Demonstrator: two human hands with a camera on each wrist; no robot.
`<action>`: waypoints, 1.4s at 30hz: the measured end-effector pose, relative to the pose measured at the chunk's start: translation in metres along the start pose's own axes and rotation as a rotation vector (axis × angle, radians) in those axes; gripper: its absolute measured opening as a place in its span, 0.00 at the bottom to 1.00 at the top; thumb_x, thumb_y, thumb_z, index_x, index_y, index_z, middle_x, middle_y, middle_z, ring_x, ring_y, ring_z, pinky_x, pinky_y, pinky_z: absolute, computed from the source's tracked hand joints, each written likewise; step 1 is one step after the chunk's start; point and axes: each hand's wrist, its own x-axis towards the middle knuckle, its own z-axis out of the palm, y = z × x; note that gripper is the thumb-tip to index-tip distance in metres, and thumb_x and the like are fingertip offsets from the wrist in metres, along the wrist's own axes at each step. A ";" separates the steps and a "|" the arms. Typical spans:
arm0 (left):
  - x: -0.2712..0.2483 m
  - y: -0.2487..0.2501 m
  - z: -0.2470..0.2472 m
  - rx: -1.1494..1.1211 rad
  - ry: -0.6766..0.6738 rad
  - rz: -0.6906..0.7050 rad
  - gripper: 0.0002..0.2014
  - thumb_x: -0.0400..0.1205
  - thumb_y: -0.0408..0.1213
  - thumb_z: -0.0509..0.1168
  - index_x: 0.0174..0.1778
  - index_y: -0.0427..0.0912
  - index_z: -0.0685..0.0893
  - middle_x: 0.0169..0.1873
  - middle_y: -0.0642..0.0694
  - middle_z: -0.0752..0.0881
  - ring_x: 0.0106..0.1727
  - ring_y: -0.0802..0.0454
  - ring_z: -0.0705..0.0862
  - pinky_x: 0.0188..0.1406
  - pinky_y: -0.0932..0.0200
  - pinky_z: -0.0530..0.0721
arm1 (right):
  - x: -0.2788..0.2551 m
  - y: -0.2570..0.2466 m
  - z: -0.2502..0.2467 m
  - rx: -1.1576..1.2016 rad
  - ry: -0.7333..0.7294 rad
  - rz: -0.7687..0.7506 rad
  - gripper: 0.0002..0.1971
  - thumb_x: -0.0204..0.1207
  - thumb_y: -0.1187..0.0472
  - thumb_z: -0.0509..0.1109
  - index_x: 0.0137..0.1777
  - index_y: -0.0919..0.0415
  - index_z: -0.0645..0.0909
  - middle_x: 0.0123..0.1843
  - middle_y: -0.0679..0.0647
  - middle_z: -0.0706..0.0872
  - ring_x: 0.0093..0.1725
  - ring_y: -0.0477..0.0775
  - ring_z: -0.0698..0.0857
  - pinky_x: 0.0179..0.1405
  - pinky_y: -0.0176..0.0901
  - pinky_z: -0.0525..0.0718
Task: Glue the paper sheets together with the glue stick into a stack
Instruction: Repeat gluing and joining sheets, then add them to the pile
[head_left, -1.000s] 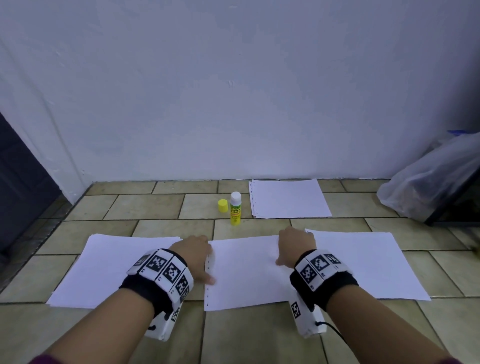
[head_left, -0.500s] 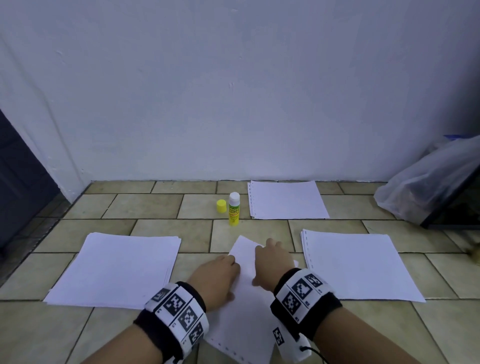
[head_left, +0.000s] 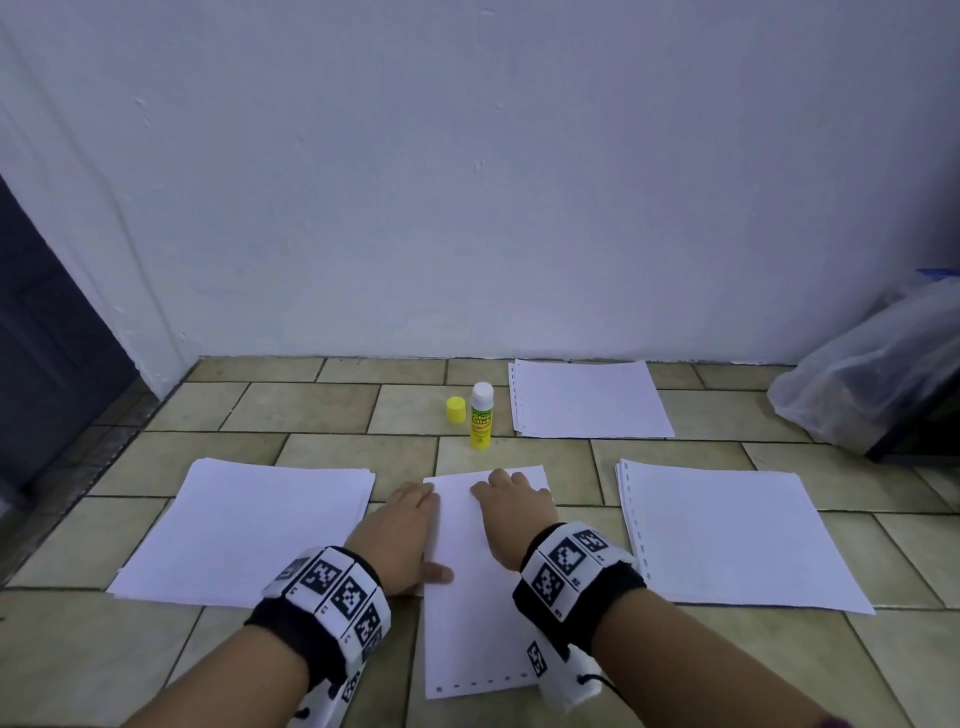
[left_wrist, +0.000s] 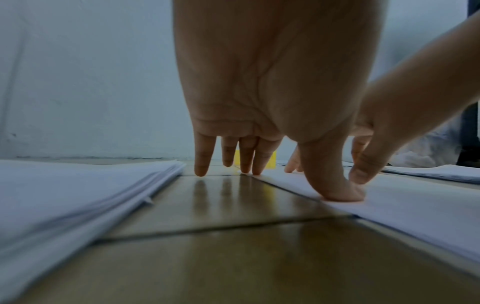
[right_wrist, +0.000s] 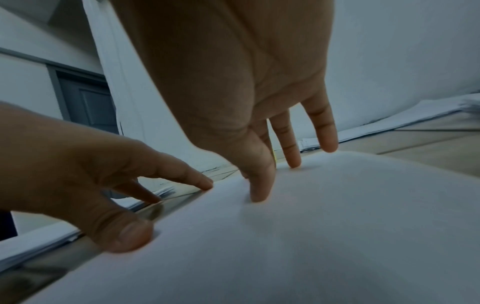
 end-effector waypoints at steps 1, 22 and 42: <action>0.000 0.000 0.001 0.009 0.008 -0.002 0.46 0.80 0.55 0.66 0.85 0.39 0.48 0.85 0.46 0.47 0.85 0.50 0.45 0.81 0.54 0.53 | 0.001 -0.001 -0.001 -0.018 0.004 0.002 0.24 0.79 0.68 0.59 0.75 0.61 0.64 0.74 0.59 0.66 0.73 0.61 0.67 0.64 0.56 0.71; 0.007 -0.011 0.005 -0.046 0.025 -0.028 0.49 0.74 0.58 0.72 0.84 0.44 0.54 0.83 0.51 0.54 0.83 0.53 0.52 0.80 0.54 0.61 | 0.003 0.047 -0.009 0.153 -0.010 0.071 0.23 0.82 0.53 0.56 0.76 0.57 0.68 0.75 0.52 0.70 0.74 0.54 0.70 0.74 0.52 0.65; -0.015 0.005 -0.002 0.038 0.024 0.079 0.23 0.81 0.46 0.67 0.71 0.48 0.72 0.68 0.48 0.73 0.67 0.49 0.72 0.65 0.58 0.73 | -0.009 -0.018 0.008 0.006 -0.001 0.061 0.28 0.78 0.44 0.65 0.71 0.61 0.66 0.68 0.60 0.71 0.66 0.63 0.74 0.61 0.53 0.71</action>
